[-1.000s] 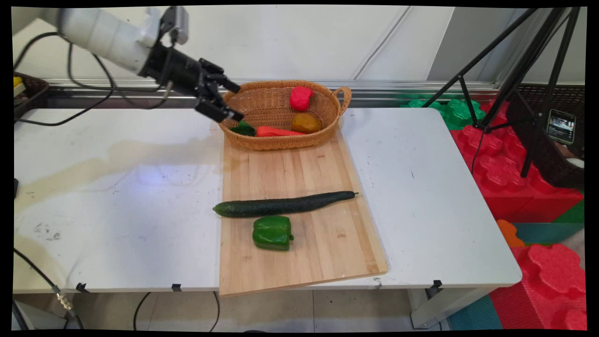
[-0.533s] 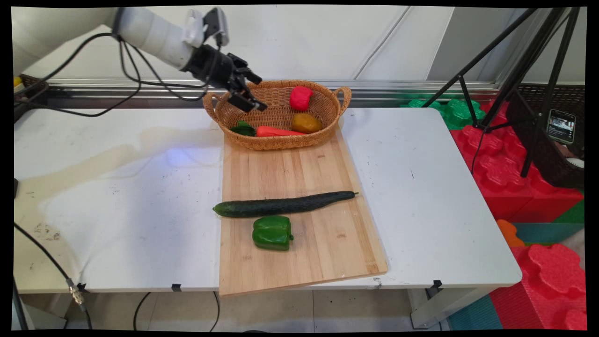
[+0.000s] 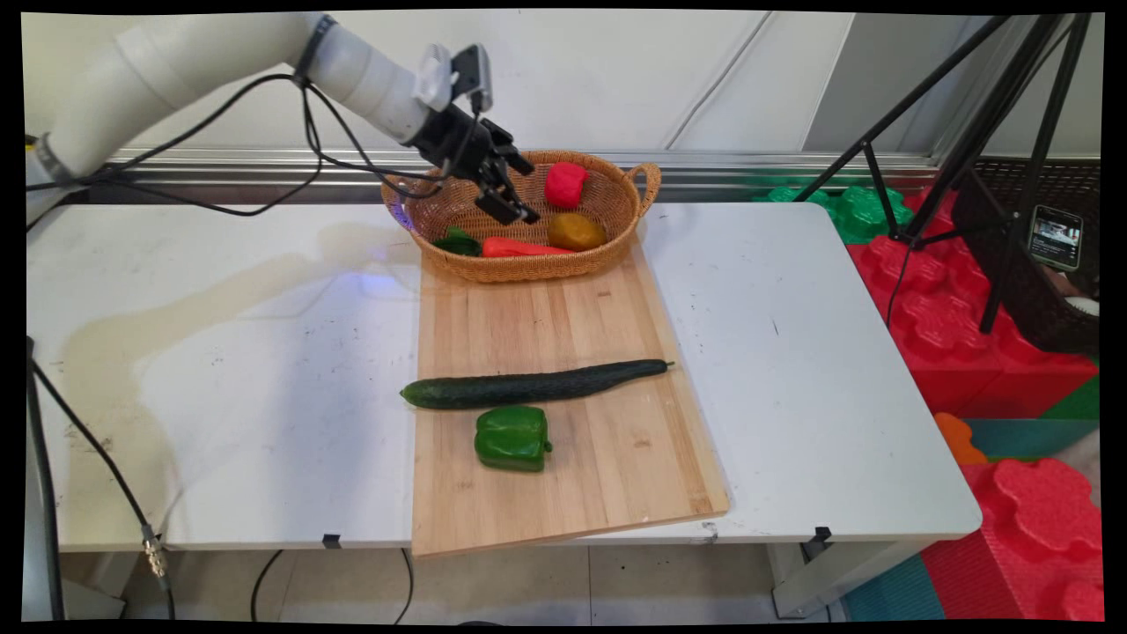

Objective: Pick up the potato from the vegetable basket

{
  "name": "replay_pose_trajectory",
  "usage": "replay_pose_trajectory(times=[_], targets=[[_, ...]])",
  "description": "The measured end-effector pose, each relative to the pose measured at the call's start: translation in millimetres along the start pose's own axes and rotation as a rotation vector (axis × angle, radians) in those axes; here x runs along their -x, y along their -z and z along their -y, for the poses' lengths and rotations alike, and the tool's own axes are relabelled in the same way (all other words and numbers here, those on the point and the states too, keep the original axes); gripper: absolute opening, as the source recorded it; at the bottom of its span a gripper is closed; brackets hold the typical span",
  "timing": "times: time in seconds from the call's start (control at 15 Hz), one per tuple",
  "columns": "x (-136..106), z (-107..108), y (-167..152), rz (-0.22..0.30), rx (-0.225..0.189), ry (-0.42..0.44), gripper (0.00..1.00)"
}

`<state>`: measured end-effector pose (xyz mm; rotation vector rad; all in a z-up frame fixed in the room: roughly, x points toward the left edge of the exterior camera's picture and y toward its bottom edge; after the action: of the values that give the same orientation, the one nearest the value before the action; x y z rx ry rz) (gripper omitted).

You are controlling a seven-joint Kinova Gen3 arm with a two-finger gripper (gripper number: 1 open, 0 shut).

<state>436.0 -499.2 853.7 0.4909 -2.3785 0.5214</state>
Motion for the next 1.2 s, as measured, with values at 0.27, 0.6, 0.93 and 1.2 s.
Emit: replay_pose_trajectory(times=[0.27, 0.6, 0.93, 1.2], targets=[[-4, 5, -31, 0.018, 0.041, -0.033, 1.00], [-7, 7, -55, 0.027, 0.065, -0.056, 1.00], [-11, 10, -79, 0.026, 0.075, -0.073, 1.00], [-12, 13, -92, 0.031, 0.081, -0.086, 1.00]])
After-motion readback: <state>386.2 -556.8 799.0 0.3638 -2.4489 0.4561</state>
